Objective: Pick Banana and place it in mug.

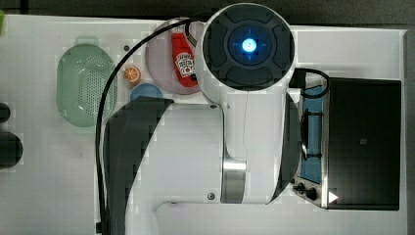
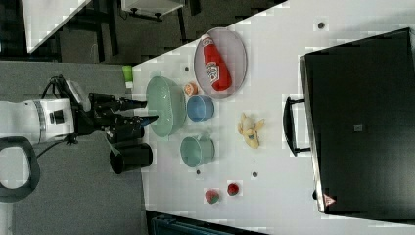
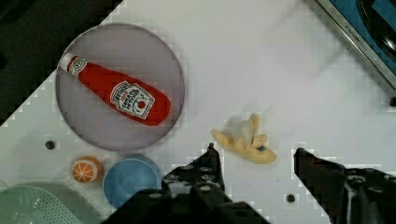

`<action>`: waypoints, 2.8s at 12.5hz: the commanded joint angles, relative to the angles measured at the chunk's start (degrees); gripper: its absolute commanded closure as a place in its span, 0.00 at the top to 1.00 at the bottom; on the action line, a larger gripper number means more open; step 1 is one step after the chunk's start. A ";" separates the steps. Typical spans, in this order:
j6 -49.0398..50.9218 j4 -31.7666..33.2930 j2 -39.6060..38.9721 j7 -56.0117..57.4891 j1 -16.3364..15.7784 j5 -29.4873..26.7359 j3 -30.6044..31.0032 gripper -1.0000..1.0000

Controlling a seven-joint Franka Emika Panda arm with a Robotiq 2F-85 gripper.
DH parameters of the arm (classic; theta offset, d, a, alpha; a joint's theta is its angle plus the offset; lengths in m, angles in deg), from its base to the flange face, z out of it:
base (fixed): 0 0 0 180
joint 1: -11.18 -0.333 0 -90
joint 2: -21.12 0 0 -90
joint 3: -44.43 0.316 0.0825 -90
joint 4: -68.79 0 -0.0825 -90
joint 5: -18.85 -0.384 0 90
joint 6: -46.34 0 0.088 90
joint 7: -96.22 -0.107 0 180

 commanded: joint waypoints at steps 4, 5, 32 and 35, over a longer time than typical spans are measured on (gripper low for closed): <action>12.48 6.46 15.84 1.15 -0.57 -0.42 -1.85 1.00; 12.25 7.71 15.42 1.23 -0.59 -0.43 -1.80 1.00; -57.44 35.78 -23.97 24.59 -0.75 -0.42 -0.68 1.00; -58.47 36.38 -24.90 24.59 -0.75 -0.43 -0.26 0.96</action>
